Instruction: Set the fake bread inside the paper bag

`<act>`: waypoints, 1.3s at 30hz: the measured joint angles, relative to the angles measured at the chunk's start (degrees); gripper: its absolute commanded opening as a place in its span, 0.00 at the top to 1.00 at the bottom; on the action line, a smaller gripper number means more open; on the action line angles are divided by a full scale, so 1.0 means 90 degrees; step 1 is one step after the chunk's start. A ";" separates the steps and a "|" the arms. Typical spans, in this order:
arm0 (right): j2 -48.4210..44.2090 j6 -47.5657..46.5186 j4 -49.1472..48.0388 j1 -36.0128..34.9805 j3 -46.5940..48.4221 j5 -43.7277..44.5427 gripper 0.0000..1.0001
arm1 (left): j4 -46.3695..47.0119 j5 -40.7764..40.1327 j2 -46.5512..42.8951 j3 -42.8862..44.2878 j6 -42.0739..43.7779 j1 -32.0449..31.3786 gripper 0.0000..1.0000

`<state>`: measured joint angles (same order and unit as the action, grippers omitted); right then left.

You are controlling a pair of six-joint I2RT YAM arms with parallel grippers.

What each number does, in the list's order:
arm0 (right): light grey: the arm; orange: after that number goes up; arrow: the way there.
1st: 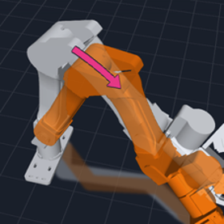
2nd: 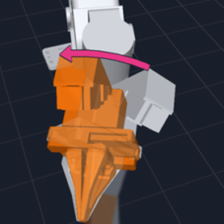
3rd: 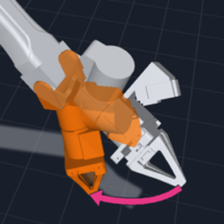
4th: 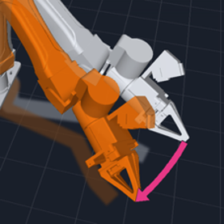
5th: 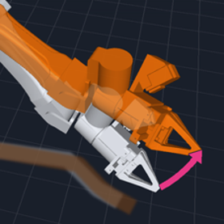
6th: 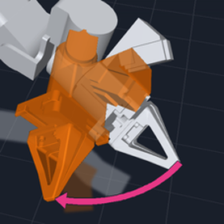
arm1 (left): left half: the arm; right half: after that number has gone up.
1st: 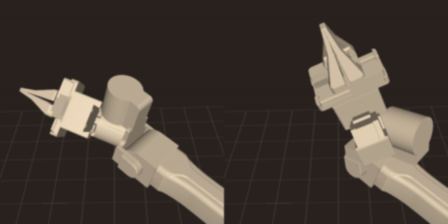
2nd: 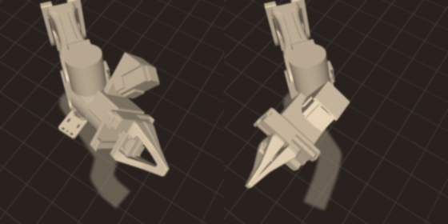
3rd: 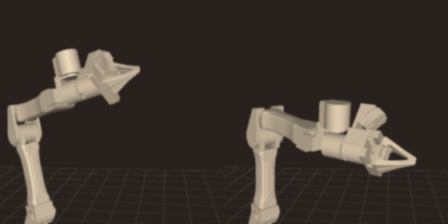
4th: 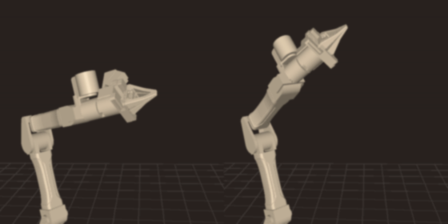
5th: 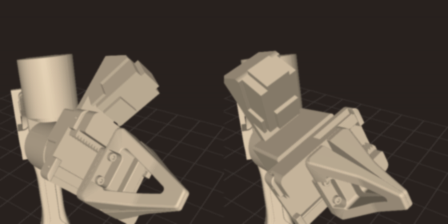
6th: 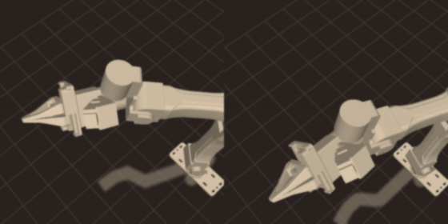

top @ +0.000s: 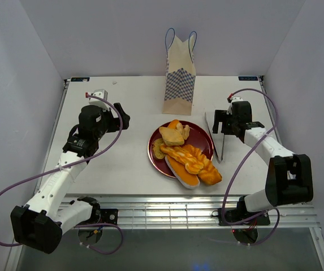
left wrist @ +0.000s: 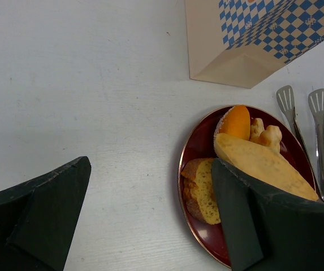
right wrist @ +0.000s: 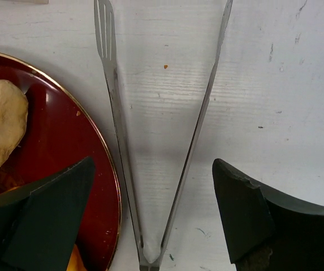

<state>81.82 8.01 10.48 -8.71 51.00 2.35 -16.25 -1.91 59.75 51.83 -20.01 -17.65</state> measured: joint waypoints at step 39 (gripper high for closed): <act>0.1732 -0.0211 0.0668 -0.0512 0.1171 0.1105 0.10 | -0.0002 0.0461 0.0102 0.0000 -0.0005 0.0000 0.02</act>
<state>97.41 6.11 16.49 -13.32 61.54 12.29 -16.27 2.24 60.66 51.83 -20.05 -17.65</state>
